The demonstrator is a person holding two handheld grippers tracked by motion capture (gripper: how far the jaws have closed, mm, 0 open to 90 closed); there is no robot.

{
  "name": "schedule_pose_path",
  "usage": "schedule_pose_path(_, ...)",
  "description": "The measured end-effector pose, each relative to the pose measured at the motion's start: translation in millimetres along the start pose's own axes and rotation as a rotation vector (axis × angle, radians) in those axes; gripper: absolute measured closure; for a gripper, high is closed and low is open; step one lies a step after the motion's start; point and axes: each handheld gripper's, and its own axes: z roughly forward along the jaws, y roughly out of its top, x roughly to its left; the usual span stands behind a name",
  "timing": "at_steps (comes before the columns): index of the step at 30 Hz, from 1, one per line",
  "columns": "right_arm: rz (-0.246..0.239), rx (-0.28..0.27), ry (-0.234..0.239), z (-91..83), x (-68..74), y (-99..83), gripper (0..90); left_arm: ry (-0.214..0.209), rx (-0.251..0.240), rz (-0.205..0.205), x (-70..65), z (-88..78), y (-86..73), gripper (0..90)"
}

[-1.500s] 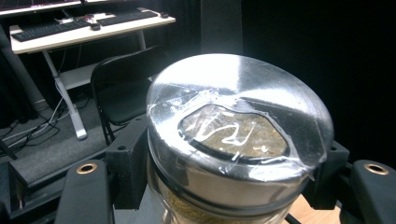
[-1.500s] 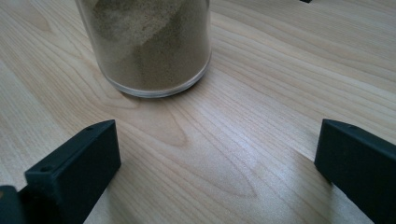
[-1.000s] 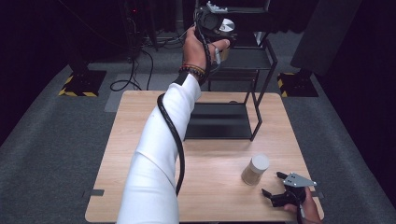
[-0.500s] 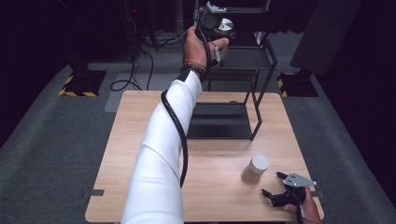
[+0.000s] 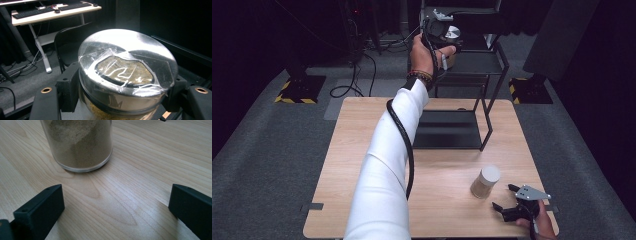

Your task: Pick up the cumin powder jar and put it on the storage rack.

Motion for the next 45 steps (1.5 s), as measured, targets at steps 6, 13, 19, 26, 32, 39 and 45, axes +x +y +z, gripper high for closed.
schedule_pose_path(6, 0.0, 0.0, 0.0, 0.0, 0.0, 0.0, 0.0, -0.008, -0.016, -0.016, 0.9, 2.8, -6.7, 31.5)
schedule_pose_path(13, 0.0, 0.0, 0.0, 0.0, 0.0, 0.0, 0.0, -0.017, -0.04, -0.041, 3.1, 3.4, -14.4, 31.3)
schedule_pose_path(19, -0.002, 0.0, -0.001, -0.1, 0.3, 0.0, 0.0, -0.016, -0.036, -0.017, 1.4, 2.3, -12.7, 20.1)
schedule_pose_path(26, -0.003, 0.0, -0.002, -0.2, 0.4, -0.1, 0.0, 0.018, -0.081, -0.012, -7.4, -10.2, -9.6, 4.0)
schedule_pose_path(32, -0.001, 0.0, -0.001, -0.1, 0.4, -0.1, 0.0, 0.023, -0.103, -0.014, -11.4, -29.5, -8.4, 1.0)
schedule_pose_path(39, -0.003, -0.001, -0.002, -0.2, 0.6, -0.2, 0.0, 0.0, -0.108, -0.007, -17.3, -53.4, -19.7, 0.9)
schedule_pose_path(45, -0.003, -0.002, -0.003, -0.2, 0.8, -0.3, 0.0, -0.028, -0.1, 0.02, -25.4, -75.0, -37.3, 0.8)
